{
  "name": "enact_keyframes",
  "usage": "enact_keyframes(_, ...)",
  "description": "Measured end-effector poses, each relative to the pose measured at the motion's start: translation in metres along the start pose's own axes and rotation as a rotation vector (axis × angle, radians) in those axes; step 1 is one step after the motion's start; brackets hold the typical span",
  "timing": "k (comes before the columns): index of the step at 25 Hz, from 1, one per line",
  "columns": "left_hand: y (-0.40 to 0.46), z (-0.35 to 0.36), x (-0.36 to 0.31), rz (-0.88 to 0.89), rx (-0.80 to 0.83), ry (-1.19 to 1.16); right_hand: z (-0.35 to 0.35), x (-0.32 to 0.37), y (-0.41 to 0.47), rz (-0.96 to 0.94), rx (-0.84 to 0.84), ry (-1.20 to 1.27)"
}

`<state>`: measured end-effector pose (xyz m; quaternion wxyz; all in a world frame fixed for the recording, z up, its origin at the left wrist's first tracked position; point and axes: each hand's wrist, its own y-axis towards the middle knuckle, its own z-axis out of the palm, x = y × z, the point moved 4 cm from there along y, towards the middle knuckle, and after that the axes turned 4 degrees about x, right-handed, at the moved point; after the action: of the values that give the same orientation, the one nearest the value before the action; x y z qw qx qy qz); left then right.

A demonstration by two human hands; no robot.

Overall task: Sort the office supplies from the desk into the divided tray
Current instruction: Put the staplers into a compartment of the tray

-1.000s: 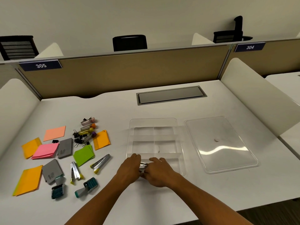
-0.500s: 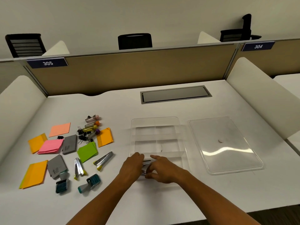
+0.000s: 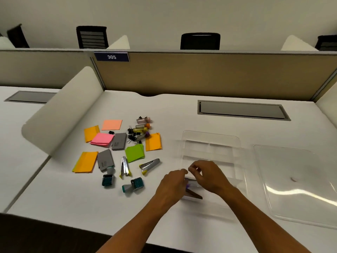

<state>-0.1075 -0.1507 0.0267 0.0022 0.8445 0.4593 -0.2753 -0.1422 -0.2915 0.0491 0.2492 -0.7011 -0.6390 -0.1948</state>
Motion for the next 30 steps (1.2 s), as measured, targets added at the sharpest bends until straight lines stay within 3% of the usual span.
enact_keyframes(4,-0.024,-0.026,0.032,0.148,-0.312,-0.172,0.017,0.039,0.026,-0.088,0.045,0.006)
enact_keyframes(9,-0.025,-0.060,0.101,0.014,-0.525,-0.223,0.057,0.077,0.060,-0.121,0.144,-0.016)
enact_keyframes(16,-0.011,-0.084,0.193,-0.336,-0.320,-0.187,0.112,0.108,0.110,-0.194,0.275,-0.350)
enact_keyframes(21,0.001,-0.078,0.202,-0.361,-0.058,-0.041,0.133,0.102,0.120,-0.151,0.329,-0.584)
enact_keyframes(26,0.011,-0.075,0.210,-0.389,-0.134,-0.059,0.141,0.100,0.120,-0.190,0.270,-0.630)
enact_keyframes(30,0.017,-0.072,0.209,-0.429,-0.142,0.069,0.141,0.096,0.116,-0.187,0.235,-0.645)
